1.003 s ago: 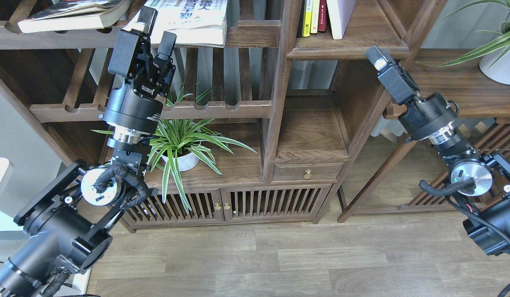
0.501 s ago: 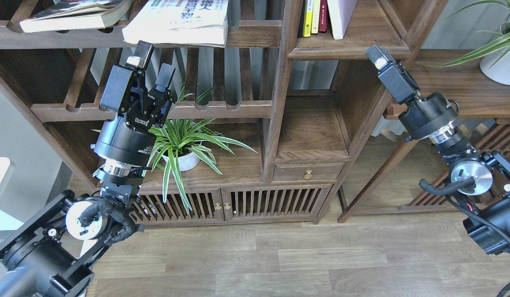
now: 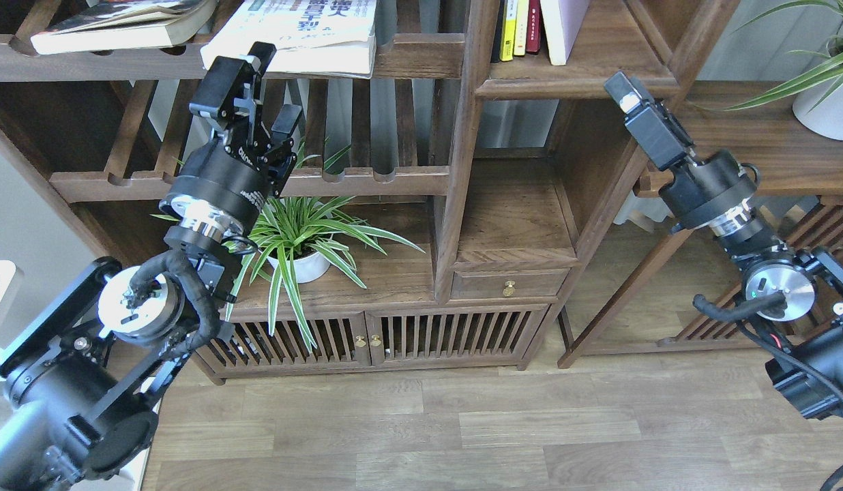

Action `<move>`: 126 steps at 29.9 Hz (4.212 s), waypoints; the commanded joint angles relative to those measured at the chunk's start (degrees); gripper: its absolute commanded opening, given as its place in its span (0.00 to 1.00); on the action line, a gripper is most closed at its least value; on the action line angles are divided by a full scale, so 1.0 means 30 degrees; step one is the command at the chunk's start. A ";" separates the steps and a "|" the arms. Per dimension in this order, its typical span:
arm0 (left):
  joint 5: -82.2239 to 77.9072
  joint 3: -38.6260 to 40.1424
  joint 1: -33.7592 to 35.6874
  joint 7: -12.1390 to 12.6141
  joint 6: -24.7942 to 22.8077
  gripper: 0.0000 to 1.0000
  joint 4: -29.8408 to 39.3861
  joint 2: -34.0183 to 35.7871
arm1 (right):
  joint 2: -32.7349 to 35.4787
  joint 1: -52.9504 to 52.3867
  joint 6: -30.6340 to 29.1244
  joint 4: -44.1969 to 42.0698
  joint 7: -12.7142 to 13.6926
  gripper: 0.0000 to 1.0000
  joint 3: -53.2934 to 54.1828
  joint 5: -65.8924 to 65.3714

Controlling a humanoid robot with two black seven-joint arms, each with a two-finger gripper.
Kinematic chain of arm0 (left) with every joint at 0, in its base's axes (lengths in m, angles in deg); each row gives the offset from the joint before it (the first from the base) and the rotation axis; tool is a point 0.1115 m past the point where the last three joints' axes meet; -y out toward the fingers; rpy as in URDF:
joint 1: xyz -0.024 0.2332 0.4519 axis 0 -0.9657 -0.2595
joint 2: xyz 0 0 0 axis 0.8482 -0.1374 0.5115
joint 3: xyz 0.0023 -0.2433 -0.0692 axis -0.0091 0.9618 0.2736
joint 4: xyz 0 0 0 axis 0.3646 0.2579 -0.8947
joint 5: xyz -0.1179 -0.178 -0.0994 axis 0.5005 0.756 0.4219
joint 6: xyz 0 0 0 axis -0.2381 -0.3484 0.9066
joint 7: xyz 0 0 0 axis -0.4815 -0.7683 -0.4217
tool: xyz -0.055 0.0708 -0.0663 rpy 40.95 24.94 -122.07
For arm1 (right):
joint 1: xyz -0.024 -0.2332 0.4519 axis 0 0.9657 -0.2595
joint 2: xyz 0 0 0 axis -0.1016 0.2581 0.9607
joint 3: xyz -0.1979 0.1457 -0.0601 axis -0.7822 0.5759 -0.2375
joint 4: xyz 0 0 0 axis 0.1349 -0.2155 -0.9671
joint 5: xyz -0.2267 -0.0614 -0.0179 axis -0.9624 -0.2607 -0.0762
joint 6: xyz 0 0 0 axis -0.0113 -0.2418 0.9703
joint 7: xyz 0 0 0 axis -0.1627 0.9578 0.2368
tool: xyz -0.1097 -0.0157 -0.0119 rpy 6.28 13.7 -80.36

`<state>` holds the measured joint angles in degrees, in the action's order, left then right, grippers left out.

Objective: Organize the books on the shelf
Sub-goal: 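Raise the left gripper to the white book lying on the top shelf, then grasp the lying white book with the left gripper and pull it out, then lower the white book with the left gripper toward the right gripper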

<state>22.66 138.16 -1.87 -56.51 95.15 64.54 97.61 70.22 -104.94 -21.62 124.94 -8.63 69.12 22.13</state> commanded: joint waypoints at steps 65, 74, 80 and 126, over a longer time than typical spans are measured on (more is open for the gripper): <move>0.0041 0.4497 0.1975 -0.0412 0.7183 0.81 -0.0487 -0.2396 | -0.0287 -0.0019 0.0000 -0.0092 -0.0001 0.81 0.0003 0.0000; 0.0041 0.4468 0.1741 -0.0441 0.7183 0.59 -0.0516 -0.2396 | -0.0287 0.0010 0.0000 -0.0092 -0.0001 0.81 0.0003 0.0000; 0.0012 0.4322 0.1741 -0.0470 0.7183 0.49 -0.0545 -0.2396 | -0.0316 0.0010 0.0000 -0.0092 -0.0001 0.81 0.0003 0.0000; -0.6609 0.1040 -0.2153 -0.1175 -0.4930 0.00 -0.0633 -0.0405 | -0.1780 0.0098 0.0000 -0.0443 -0.0001 0.80 -0.0027 0.0321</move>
<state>4.38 142.45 -5.15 -60.74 85.80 62.82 94.70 66.11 -104.64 -21.62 123.80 -8.55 69.04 22.34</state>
